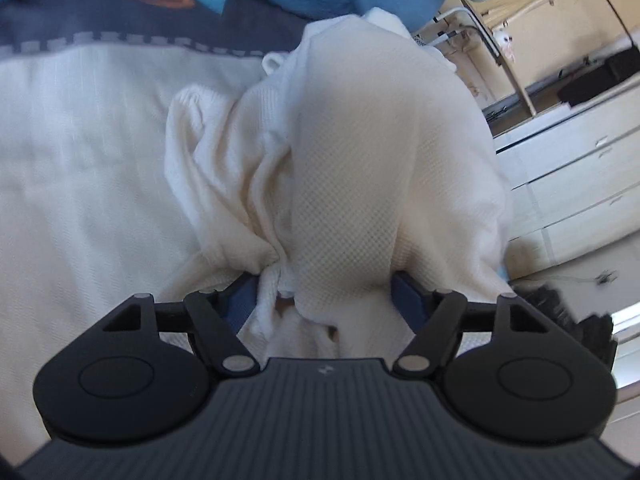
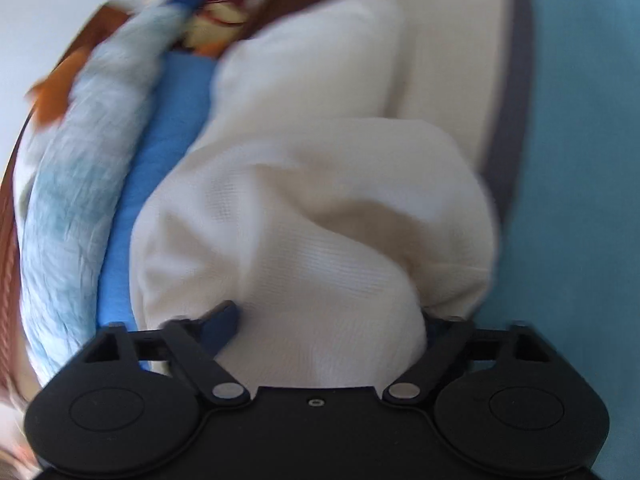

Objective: Fold clothes
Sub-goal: 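Lower both grippers onto the cream garment and close on its fabric, then lift the cream garment with both grippers and carry it across the bed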

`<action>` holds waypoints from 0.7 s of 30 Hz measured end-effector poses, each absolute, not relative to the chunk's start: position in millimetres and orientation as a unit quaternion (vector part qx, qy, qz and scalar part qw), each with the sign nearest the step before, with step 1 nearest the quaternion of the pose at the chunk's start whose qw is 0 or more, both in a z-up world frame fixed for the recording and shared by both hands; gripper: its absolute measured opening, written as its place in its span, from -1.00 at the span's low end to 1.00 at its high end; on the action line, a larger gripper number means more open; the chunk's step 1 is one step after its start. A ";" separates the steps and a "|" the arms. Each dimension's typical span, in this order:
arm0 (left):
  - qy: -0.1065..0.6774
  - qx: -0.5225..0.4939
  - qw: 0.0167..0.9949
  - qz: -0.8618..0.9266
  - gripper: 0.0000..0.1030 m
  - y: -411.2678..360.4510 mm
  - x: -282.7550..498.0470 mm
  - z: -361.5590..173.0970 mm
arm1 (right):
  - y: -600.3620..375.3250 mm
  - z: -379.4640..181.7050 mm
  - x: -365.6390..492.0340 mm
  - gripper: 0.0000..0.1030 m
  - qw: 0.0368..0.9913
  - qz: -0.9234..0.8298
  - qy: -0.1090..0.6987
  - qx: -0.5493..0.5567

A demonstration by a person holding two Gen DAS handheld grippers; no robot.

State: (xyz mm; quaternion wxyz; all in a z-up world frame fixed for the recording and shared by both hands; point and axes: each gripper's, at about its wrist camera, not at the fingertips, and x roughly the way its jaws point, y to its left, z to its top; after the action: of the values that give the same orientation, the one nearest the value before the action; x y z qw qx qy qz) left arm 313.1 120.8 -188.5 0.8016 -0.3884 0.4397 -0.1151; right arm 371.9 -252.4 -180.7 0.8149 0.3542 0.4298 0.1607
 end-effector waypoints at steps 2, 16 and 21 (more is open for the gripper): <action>0.445 -0.397 0.794 -0.119 0.32 122.7 314.9 -189.5 | -231.1 -167.9 363.1 -0.62 0.834 0.168 0.423 0.313; 0.462 -0.272 0.812 -0.230 -0.18 102.8 291.5 -124.1 | -230.1 -107.1 274.4 -0.67 0.756 0.376 0.344 0.412; 0.493 -0.179 0.842 -0.126 -0.15 81.2 295.9 -127.4 | -226.0 -118.3 241.4 -0.66 0.798 0.290 0.394 0.352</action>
State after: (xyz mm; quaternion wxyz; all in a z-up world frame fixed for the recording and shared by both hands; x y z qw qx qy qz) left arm 295.9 81.2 -127.4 0.8419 -0.1785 0.4934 -0.1260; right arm 241.4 -226.0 -118.3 0.7981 0.3516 0.3939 0.2901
